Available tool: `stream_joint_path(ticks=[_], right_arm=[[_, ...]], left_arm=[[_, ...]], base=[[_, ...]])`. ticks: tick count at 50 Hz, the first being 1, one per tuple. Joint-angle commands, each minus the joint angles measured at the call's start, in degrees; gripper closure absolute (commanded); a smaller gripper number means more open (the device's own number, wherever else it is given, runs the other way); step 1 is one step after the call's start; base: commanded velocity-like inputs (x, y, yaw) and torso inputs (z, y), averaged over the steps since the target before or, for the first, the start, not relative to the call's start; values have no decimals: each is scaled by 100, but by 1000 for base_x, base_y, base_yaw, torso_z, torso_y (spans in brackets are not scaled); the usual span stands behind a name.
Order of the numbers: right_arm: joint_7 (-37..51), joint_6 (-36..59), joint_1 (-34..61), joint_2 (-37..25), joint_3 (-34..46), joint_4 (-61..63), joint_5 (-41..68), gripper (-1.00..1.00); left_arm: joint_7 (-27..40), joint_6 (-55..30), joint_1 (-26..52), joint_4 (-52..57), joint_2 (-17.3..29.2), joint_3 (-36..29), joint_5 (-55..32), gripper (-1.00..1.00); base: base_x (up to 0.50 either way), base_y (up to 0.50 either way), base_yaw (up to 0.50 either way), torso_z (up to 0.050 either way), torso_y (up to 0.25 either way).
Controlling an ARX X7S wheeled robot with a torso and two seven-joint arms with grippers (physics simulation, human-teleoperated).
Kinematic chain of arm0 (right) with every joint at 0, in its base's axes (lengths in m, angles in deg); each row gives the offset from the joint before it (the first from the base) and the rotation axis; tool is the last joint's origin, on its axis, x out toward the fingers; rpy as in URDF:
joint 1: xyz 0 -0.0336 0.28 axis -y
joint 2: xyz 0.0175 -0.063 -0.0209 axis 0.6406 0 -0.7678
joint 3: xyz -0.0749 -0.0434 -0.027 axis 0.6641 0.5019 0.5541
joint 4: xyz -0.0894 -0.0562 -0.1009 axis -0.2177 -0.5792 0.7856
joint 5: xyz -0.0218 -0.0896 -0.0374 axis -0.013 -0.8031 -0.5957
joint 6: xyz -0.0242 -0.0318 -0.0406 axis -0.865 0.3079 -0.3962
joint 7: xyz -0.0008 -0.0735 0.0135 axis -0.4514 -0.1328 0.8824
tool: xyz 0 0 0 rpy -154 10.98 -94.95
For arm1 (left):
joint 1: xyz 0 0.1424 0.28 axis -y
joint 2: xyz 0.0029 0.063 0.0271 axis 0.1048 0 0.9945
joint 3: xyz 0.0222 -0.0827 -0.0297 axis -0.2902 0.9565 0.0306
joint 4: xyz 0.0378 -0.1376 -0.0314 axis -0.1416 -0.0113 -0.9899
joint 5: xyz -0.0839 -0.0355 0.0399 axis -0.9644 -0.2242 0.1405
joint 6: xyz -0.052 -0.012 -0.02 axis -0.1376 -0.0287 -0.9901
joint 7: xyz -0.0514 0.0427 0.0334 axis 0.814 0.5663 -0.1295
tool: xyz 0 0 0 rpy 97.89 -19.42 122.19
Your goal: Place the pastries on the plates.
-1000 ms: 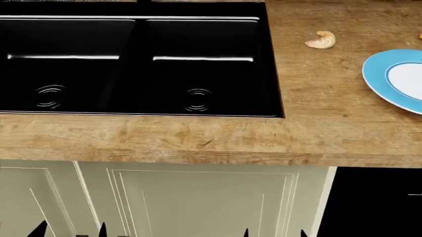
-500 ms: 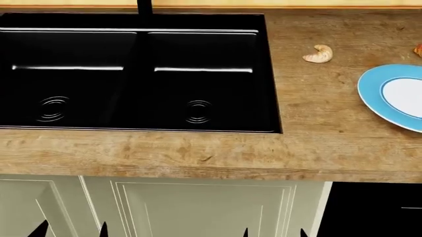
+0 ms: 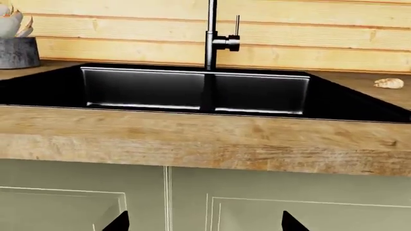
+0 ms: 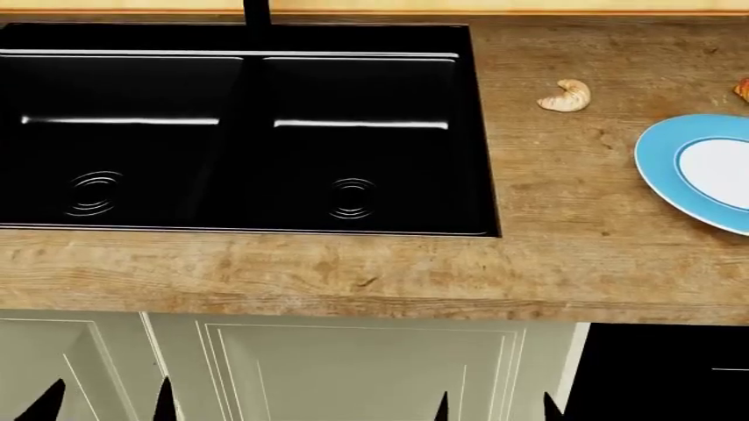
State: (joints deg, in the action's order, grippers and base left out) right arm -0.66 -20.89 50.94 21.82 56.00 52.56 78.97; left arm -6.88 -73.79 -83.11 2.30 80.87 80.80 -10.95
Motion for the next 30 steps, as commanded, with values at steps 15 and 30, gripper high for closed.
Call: stream_joint_path(ticks=[15,30], right_arm=[[120,5607,1795,-1134,-957,5524,949,-100],[2377,5162,2148,-2687,-961,5465,3784,-100]], left_arm=[[787,-3768,1688,4192,1425,1830,-2643,-100],[996,-4103,1665,4612,1598,2204,-3135,-100]], base=[[0,0,0,0,0],[0,-209,0,0,0]])
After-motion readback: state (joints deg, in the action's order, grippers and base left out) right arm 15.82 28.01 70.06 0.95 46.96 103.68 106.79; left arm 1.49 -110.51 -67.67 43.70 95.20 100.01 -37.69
